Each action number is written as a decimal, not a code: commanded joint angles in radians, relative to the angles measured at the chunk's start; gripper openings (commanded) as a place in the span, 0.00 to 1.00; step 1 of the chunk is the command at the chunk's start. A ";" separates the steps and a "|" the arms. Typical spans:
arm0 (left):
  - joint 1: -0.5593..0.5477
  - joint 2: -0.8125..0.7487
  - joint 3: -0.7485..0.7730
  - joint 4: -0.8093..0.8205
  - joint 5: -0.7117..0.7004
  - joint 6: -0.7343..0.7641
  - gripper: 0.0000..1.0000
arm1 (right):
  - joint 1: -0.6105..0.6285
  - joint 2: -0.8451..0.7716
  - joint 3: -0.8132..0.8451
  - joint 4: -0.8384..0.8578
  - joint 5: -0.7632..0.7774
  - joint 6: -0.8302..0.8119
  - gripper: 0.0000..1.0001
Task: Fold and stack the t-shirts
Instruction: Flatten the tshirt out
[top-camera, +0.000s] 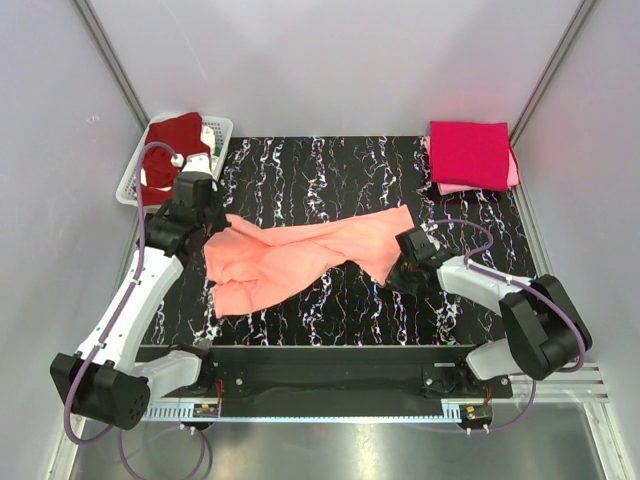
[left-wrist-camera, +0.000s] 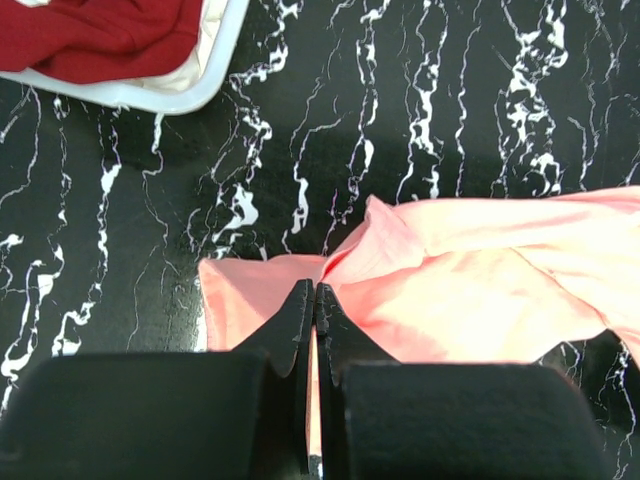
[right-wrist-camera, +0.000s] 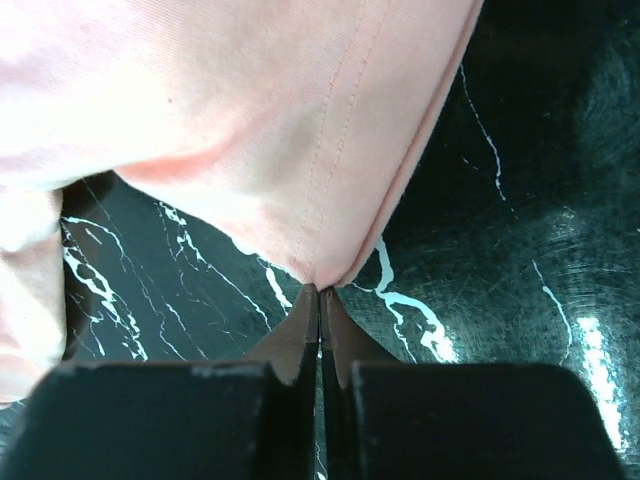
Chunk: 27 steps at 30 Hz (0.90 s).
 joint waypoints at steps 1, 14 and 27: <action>0.004 -0.013 -0.008 0.057 0.020 -0.010 0.00 | 0.011 -0.033 0.007 0.036 0.027 -0.012 0.00; 0.004 -0.142 0.401 -0.228 0.109 -0.018 0.00 | 0.011 -0.558 0.473 -0.375 0.184 -0.161 0.00; -0.007 -0.302 0.842 -0.317 0.315 0.141 0.00 | 0.011 -0.914 0.900 -0.453 0.290 -0.394 0.00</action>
